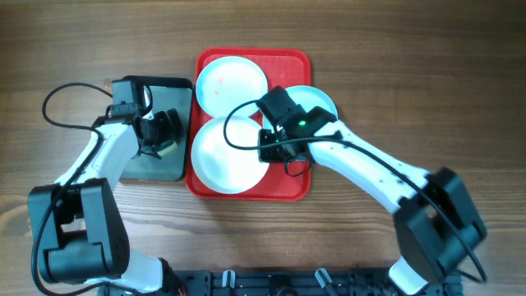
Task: Clean dirty plates on tray and stack at the side
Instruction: 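Lift the cleaned white plate off the red tray with the right gripper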
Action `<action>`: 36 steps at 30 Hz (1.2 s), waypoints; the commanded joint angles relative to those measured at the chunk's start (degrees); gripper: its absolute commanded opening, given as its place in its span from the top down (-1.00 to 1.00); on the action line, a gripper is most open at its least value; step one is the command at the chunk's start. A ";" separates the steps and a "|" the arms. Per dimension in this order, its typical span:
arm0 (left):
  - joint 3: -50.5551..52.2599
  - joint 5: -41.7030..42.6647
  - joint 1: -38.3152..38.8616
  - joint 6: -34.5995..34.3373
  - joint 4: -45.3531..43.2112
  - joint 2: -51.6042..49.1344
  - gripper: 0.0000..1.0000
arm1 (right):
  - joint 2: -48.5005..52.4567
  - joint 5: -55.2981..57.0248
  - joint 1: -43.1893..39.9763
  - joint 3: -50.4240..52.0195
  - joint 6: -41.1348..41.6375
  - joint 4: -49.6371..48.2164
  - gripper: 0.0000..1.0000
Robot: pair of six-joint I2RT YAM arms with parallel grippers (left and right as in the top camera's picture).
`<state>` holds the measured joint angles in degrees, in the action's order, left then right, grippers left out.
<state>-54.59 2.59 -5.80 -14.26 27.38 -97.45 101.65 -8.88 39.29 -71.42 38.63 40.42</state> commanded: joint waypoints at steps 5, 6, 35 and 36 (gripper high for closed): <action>0.39 -0.76 -0.22 0.09 0.04 -0.33 -1.00 | -9.49 13.70 0.02 -1.99 -1.70 0.13 0.91; 0.39 -0.76 -0.22 0.09 0.04 -0.33 -1.00 | -9.88 14.73 0.02 -2.10 -2.23 0.13 0.91; 0.39 -0.76 -0.22 0.09 0.04 -0.33 -1.00 | -10.69 27.54 0.09 -2.14 -8.44 -8.46 0.91; 0.39 -0.76 -0.22 0.09 0.04 -0.33 -1.00 | -10.69 27.54 0.09 -2.14 -9.05 -9.03 0.91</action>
<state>-54.59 2.61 -5.80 -14.26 27.38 -97.47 91.92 16.12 39.29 -72.27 32.64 33.01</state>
